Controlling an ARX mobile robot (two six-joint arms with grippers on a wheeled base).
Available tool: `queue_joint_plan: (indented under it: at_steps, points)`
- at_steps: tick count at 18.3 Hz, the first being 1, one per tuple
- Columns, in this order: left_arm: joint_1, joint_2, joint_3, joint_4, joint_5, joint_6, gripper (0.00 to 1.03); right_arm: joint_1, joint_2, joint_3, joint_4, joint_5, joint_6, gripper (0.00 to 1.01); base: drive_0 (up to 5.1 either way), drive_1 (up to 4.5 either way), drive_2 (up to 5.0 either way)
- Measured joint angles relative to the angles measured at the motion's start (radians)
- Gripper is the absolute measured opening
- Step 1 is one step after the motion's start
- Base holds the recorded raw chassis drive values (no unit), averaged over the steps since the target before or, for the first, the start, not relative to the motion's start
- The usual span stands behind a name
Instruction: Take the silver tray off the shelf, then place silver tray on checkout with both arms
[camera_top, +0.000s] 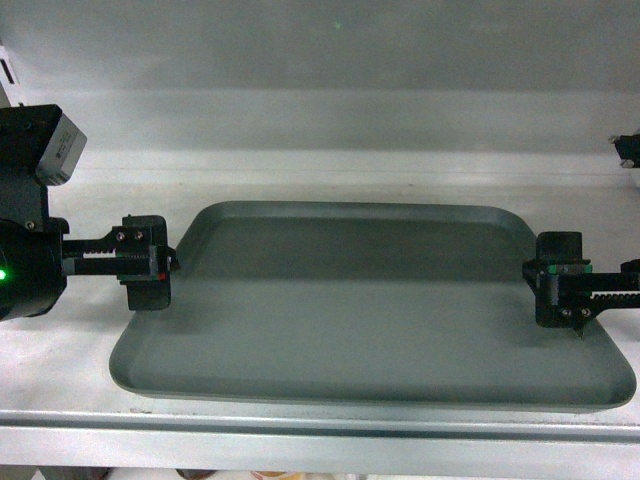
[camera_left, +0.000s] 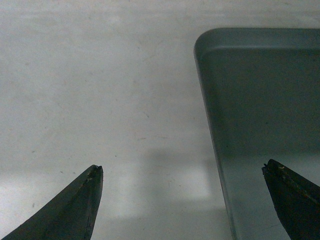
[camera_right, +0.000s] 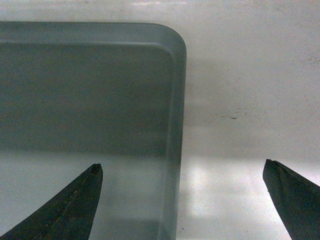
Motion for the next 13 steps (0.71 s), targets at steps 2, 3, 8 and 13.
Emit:
queue_joint_plan:
  at_steps: [2, 3, 8, 13]
  points:
    - [-0.003, 0.024, 0.024, -0.048, 0.002, -0.005, 0.98, 0.002, 0.025, 0.044, -0.051, 0.022, 0.003, 0.98, 0.0, 0.0, 0.0]
    - [-0.005, 0.034, 0.031, -0.06, 0.002, -0.006, 0.98, 0.006, 0.037, 0.064, -0.079, 0.029, 0.005, 0.98, 0.0, 0.0, 0.0]
    - [-0.019, 0.061, 0.064, -0.133, -0.007, -0.005, 0.98, 0.013, 0.061, 0.105, -0.176, 0.063, 0.011, 0.98, 0.0, 0.0, 0.0]
    - [-0.022, 0.077, 0.088, -0.169, -0.021, -0.005, 0.98, 0.019, 0.068, 0.115, -0.2, 0.079, 0.012, 0.98, 0.0, 0.0, 0.0]
